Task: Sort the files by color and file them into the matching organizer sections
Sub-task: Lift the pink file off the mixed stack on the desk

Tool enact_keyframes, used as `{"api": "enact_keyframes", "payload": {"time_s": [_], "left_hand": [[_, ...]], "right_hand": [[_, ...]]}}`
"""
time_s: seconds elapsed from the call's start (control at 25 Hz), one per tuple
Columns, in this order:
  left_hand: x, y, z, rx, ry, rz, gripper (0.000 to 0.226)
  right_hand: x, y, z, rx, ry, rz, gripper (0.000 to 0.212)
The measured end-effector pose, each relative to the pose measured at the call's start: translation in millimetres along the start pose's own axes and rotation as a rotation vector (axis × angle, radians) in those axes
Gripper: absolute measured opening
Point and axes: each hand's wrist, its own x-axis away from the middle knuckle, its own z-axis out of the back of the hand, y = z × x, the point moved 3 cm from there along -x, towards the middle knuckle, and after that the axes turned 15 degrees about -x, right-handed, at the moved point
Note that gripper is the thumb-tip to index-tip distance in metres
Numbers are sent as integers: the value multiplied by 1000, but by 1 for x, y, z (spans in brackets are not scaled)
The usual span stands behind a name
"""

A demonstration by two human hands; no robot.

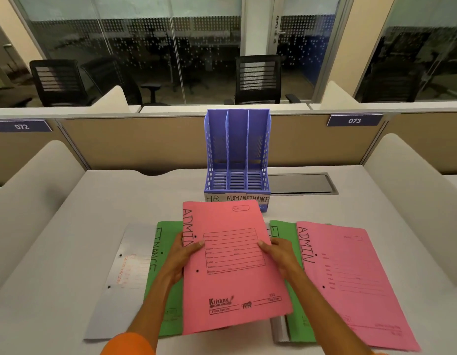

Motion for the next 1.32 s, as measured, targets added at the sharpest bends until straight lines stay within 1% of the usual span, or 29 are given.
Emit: {"api": "enact_keyframes", "payload": {"time_s": [0.12,0.24,0.32,0.4,0.52,0.6,0.76,0.92,1.12,1.32], "left_hand": [[-4,6,-33,53,-37,5,65],[-5,8,-73,56,-165,7,55],[-4,9,-102,20,-273,10,54],[-1,10,-130,-43,-352,9,60],[4,8,-175,-164,-445,4,67],[8,7,-209,-226,-468,-9,65],[14,0,-270,-288,-389,-20,54],[17,-12,-315,-363,-312,-11,51],[19,-23,-343,-442,-201,-14,47],[24,-21,-357,-526,-117,-49,39]], "right_hand": [[-2,-15,34,-24,70,46,18],[-3,-23,78,-8,148,60,20],[-3,-25,111,16,209,72,19],[-2,-26,143,44,267,77,19],[0,-27,193,75,334,52,21],[2,-28,227,87,371,30,21],[6,-34,289,148,452,22,27],[6,-32,331,224,475,25,29],[5,-25,352,268,519,32,46],[2,-20,355,325,519,49,53]]}}
